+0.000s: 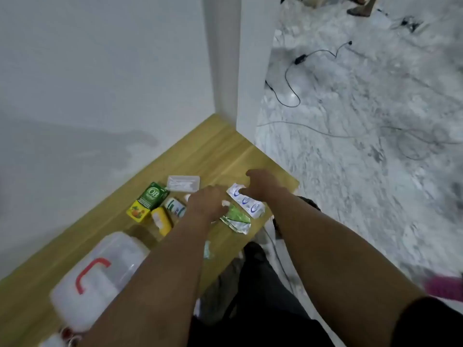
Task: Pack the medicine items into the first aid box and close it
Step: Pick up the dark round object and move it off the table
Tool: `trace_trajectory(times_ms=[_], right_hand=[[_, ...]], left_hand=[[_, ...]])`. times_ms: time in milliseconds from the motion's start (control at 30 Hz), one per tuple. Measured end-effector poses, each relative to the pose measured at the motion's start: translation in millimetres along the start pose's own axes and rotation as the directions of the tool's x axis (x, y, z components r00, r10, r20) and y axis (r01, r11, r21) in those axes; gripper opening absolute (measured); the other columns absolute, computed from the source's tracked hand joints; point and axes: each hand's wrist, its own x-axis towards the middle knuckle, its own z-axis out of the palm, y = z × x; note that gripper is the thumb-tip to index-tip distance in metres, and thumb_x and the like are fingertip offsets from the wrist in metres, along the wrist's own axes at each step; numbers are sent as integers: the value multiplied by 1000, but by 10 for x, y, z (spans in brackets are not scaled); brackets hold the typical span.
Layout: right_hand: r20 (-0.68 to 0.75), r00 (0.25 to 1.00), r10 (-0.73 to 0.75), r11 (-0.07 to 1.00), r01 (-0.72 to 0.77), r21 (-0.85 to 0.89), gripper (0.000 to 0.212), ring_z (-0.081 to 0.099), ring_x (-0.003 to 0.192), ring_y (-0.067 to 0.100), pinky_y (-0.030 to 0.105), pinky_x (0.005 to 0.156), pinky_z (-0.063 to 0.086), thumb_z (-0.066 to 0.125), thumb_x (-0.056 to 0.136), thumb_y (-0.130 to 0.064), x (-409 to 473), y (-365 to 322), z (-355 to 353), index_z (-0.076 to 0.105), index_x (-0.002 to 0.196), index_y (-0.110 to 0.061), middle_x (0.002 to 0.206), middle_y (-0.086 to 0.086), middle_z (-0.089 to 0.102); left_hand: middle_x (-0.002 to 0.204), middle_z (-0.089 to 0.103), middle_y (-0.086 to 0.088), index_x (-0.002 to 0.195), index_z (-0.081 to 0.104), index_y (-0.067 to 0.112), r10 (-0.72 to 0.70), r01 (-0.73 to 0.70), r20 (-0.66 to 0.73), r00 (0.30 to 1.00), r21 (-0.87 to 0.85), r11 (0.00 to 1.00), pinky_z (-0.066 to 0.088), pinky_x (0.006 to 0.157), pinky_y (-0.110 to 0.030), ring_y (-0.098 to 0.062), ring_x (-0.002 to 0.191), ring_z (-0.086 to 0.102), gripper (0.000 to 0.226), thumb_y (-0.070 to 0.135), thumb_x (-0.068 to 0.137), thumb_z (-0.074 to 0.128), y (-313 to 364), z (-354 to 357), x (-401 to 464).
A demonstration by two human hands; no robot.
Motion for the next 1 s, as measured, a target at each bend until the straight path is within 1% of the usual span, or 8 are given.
trace_trajectory(times_ms=[167,300,467,533,633,700,833,1000], right_hand=[[87,990,112,993,-115,29,66,51,132,30,40,101,46,71,88,-49,139,310,337,52,141,-15,141,9,54],[44,988,148,989,-148,-13,74,51,124,34,44,92,52,77,81,-51,255,379,593,47,139,-17,134,10,50],[21,979,201,975,-202,89,73,57,118,36,44,85,53,79,80,-41,334,432,727,45,139,-14,129,12,58],[60,972,228,950,-235,205,65,61,111,35,38,77,48,82,78,-33,351,502,694,49,130,-11,123,13,60],[76,964,254,897,-264,354,26,60,94,34,32,68,39,75,83,-19,322,703,619,50,88,-12,101,12,58],[60,942,331,840,-322,436,33,54,78,30,32,59,36,65,89,-17,234,885,538,38,70,-18,79,6,51],[40,858,513,690,-440,575,31,43,57,24,32,53,31,54,94,-13,-43,1356,327,40,67,-17,65,6,46],[57,750,659,577,-553,602,11,57,71,28,32,60,43,56,96,-14,-296,1981,149,59,87,-11,75,5,58]], left_hand=[[130,60,-11,131,60,13,-3,-3,55,998,115,993,46,84,-37,-34,118,62,42,26,92,64,140,295,213],[133,56,-12,136,57,11,8,-13,22,1000,236,972,41,77,-36,-35,114,60,46,27,93,63,181,540,332],[142,49,-15,151,44,12,49,-51,25,998,93,994,47,87,-47,-40,118,54,49,13,102,46,106,675,535],[132,53,-18,144,46,13,39,-41,52,998,42,998,47,88,-46,-40,117,55,45,8,100,45,95,668,623],[127,61,-19,139,55,11,-5,6,96,995,-12,1000,48,89,-42,-38,117,60,41,5,100,47,173,566,714],[133,65,-13,141,60,16,4,0,103,995,-40,999,48,91,-37,-33,121,61,44,6,100,51,310,452,761],[126,68,-8,132,65,22,97,-94,62,993,-57,994,40,77,-31,-29,113,65,34,20,98,56,818,219,953],[104,68,-6,111,65,20,278,-275,83,957,-48,960,40,61,-36,-21,83,59,24,10,95,50,1779,128,1267]])
